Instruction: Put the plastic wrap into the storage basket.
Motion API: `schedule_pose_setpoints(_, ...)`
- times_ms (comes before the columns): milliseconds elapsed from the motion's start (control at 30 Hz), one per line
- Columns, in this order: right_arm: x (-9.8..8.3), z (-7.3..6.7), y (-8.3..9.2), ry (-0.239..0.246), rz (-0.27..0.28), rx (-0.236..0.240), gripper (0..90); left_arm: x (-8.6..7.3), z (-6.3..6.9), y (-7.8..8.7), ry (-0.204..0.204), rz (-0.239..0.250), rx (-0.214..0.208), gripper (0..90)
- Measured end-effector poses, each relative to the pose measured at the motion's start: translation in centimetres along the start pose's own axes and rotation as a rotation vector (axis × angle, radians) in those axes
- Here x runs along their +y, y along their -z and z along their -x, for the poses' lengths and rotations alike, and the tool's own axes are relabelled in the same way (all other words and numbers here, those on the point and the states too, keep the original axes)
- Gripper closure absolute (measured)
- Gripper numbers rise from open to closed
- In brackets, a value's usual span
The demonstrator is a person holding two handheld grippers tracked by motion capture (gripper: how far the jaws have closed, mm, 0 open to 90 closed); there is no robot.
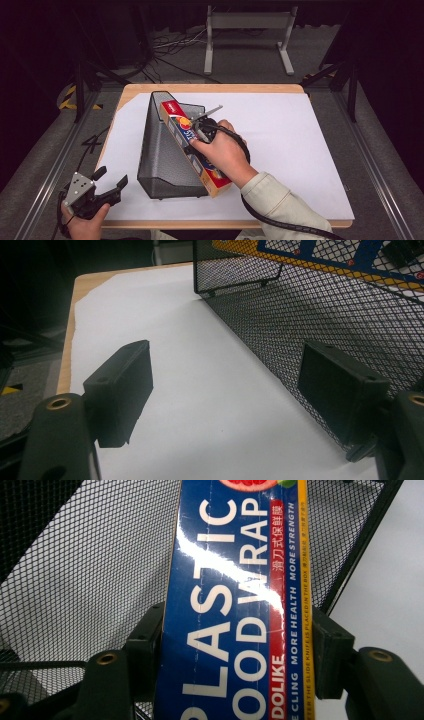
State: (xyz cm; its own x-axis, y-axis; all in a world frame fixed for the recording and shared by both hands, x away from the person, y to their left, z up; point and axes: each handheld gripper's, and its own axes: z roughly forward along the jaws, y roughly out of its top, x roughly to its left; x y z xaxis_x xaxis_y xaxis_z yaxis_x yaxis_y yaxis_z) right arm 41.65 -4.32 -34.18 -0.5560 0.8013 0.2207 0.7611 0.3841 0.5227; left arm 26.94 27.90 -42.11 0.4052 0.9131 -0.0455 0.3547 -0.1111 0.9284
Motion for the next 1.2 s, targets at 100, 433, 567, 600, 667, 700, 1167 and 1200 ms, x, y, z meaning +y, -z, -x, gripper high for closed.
schedule_pose_setpoints(100,0.2,-0.1,-0.4,0.009,-0.015,-0.01,39.0,-0.1,0.0,0.1,-0.001,-0.002,0.002,22.7)
schedule_pose_setpoints(433,0.8,-0.6,-1.2,0.018,-0.059,-0.02,38.9,-0.2,0.1,0.4,-0.006,-0.004,0.004,22.7)
schedule_pose_setpoints(567,0.9,-0.7,-1.4,0.029,-0.071,-0.023,38.7,-0.2,0.0,0.6,-0.006,-0.003,0.008,22.6)
schedule_pose_setpoints(600,0.9,-0.6,-1.5,0.035,-0.074,-0.019,38.6,-0.3,0.0,0.6,0.001,-0.001,0.01,22.6)
schedule_pose_setpoints(667,0.9,-0.5,-1.7,0.026,-0.084,-0.011,38.3,-0.3,-0.1,0.7,0.006,-0.001,0.014,22.6)
schedule_pose_setpoints(700,0.9,-0.4,-1.7,0.026,-0.085,-0.009,38.2,-0.3,-0.1,0.7,0.008,-0.002,0.015,22.7)
schedule_pose_setpoints(1167,0.5,-0.8,-0.9,0.094,-0.032,-0.034,35.8,-0.3,0.0,0.6,0.003,-0.006,0.012,22.7)
schedule_pose_setpoints(1200,0.5,-0.8,-0.9,0.094,-0.032,-0.034,35.8,-0.3,0.0,0.6,0.003,-0.006,0.012,22.7)
